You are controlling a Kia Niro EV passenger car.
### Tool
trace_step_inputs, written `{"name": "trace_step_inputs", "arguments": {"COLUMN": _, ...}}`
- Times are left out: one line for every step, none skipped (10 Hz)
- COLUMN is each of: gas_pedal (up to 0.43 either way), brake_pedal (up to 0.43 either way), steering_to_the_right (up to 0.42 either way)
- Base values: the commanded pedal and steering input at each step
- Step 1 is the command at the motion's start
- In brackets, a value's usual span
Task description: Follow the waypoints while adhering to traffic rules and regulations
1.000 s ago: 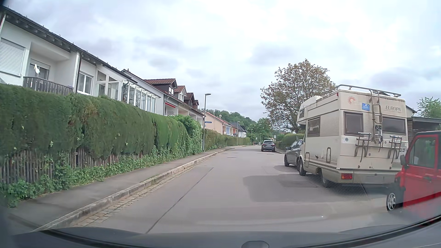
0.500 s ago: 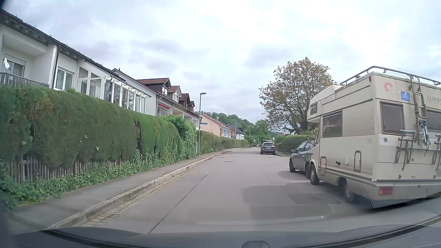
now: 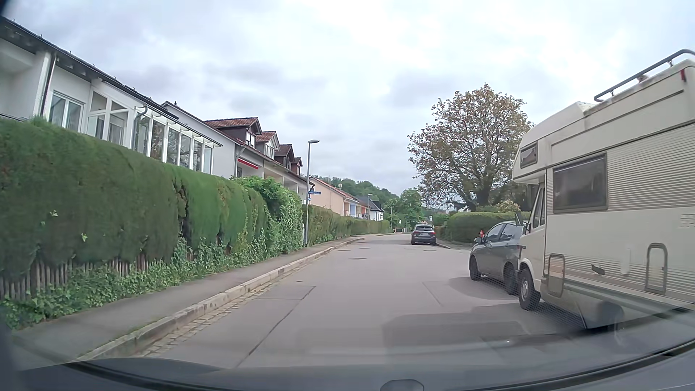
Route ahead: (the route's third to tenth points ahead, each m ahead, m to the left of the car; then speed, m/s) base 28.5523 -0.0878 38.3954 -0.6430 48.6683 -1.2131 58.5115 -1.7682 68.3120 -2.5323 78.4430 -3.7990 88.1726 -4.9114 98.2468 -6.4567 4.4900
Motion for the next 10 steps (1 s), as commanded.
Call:
{"name": "trace_step_inputs", "arguments": {"gas_pedal": 0.11, "brake_pedal": 0.0, "steering_to_the_right": 0.009}}
{"name": "trace_step_inputs", "arguments": {"gas_pedal": 0.11, "brake_pedal": 0.0, "steering_to_the_right": 0.009}}
{"name": "trace_step_inputs", "arguments": {"gas_pedal": 0.11, "brake_pedal": 0.0, "steering_to_the_right": 0.009}}
{"name": "trace_step_inputs", "arguments": {"gas_pedal": 0.11, "brake_pedal": 0.0, "steering_to_the_right": 0.009}}
{"name": "trace_step_inputs", "arguments": {"gas_pedal": 0.11, "brake_pedal": 0.0, "steering_to_the_right": 0.009}}
{"name": "trace_step_inputs", "arguments": {"gas_pedal": 0.11, "brake_pedal": 0.0, "steering_to_the_right": 0.01}}
{"name": "trace_step_inputs", "arguments": {"gas_pedal": 0.11, "brake_pedal": 0.0, "steering_to_the_right": 0.013}}
{"name": "trace_step_inputs", "arguments": {"gas_pedal": 0.047, "brake_pedal": 0.0, "steering_to_the_right": 0.015}}
{"name": "trace_step_inputs", "arguments": {"gas_pedal": 0.047, "brake_pedal": 0.0, "steering_to_the_right": 0.017}}
{"name": "trace_step_inputs", "arguments": {"gas_pedal": 0.047, "brake_pedal": 0.0, "steering_to_the_right": 0.019}}
